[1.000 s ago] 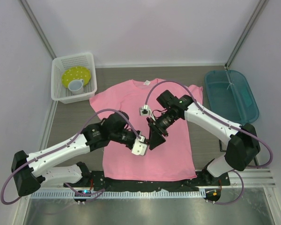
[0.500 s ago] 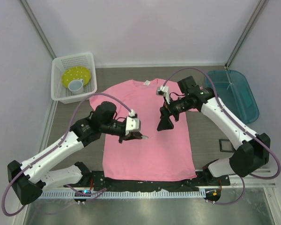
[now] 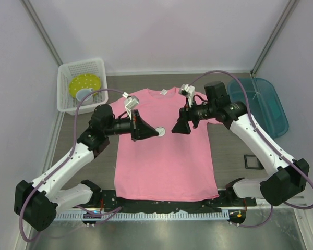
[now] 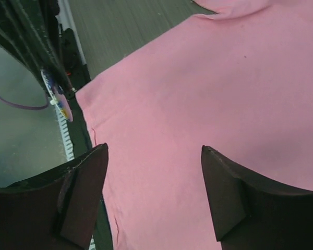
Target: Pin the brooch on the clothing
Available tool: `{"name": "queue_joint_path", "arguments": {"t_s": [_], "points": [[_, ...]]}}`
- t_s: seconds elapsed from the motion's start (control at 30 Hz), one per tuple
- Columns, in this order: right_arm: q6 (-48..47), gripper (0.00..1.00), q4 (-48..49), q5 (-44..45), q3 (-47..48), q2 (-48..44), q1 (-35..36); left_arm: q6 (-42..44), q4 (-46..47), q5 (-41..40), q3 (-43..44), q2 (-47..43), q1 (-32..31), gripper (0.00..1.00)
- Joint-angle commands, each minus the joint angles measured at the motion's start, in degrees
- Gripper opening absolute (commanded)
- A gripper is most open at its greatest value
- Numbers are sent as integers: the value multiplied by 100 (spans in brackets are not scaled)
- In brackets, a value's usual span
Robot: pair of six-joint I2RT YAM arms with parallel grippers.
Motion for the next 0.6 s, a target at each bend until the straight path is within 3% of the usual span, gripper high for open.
{"name": "queue_joint_path", "arguments": {"t_s": [0.0,0.23,0.57], "points": [[452,74,731,-1113,-182,-168,23,-866,1446,179,-182,-101,118,0],[1418,59,1680,-1747,-542,-238,23,-1253,2457,170,-596,-180,347,0],[2404,60,2859,-1905,-684,-107,146,-1376,2643,152,-789,-268,453,0]]}}
